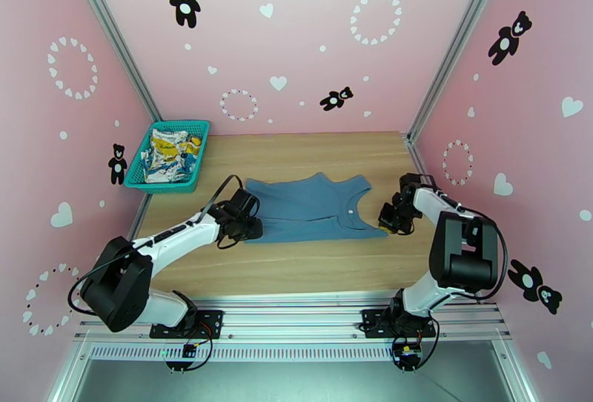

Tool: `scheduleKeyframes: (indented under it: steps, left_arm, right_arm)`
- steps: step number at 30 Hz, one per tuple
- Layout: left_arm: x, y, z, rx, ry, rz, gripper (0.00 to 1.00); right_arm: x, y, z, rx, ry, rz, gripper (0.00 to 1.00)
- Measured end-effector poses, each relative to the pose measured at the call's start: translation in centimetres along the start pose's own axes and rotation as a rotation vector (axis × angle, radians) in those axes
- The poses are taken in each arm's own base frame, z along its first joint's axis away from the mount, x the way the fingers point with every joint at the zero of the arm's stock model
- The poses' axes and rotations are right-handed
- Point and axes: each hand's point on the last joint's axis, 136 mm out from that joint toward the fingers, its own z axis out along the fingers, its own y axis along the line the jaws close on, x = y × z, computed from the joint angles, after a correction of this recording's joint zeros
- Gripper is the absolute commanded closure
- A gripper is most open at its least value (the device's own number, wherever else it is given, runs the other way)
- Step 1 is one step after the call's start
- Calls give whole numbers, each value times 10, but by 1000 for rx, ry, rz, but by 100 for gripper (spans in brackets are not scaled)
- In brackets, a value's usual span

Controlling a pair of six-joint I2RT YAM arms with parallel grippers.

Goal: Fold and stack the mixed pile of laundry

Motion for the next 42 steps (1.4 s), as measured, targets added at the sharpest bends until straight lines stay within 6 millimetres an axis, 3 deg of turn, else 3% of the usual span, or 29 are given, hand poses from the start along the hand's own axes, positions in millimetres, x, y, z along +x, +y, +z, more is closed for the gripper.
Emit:
scheduleKeyframes:
  steps: [3,9,13,15,18,22,24,26,31,34,35,37,42]
  left_arm:
    - [6,13,19,-40,26,-33,55]
    - [-10,16,19,-33,-26,-80,48]
    - [-9,24,10,-70,-30,-77,45]
    - [-10,29,-3,-114,-36,-53,45]
    - [-32,16,-33,-152,-90,24,45]
    - [-70,-24,-54,-91,-172,109,45]
    - [-81,-35,-46,-76,-180,140,47]
    - [-87,-42,-25,-78,-150,167,48]
    - [-100,-46,37,-87,-71,185,51]
    - [-98,-37,60,-91,-31,168,51]
    - [-99,-34,62,-91,-26,162,51]
    - [-101,-37,60,-68,-42,157,51]
    - [-75,-25,53,-33,-39,132,51]
  right_arm:
    - [-5,0,4,5,6,4,95]
    - [-21,6,3,2,-8,-1,92]
    - [-31,7,-5,18,-45,-17,81]
    - [-36,9,-17,34,-83,-36,76]
    - [-38,30,-42,38,-161,-107,71]
    - [-30,90,-56,-16,-225,-246,67]
    - [-23,122,-47,-49,-215,-312,67]
    - [-17,150,-30,-76,-186,-356,67]
    - [-11,191,24,-100,-103,-394,67]
    - [-12,190,49,-86,-67,-374,67]
    - [-14,190,48,-91,-67,-367,67]
    - [-20,188,47,-91,-83,-360,67]
    - [-18,179,47,-108,-101,-352,66]
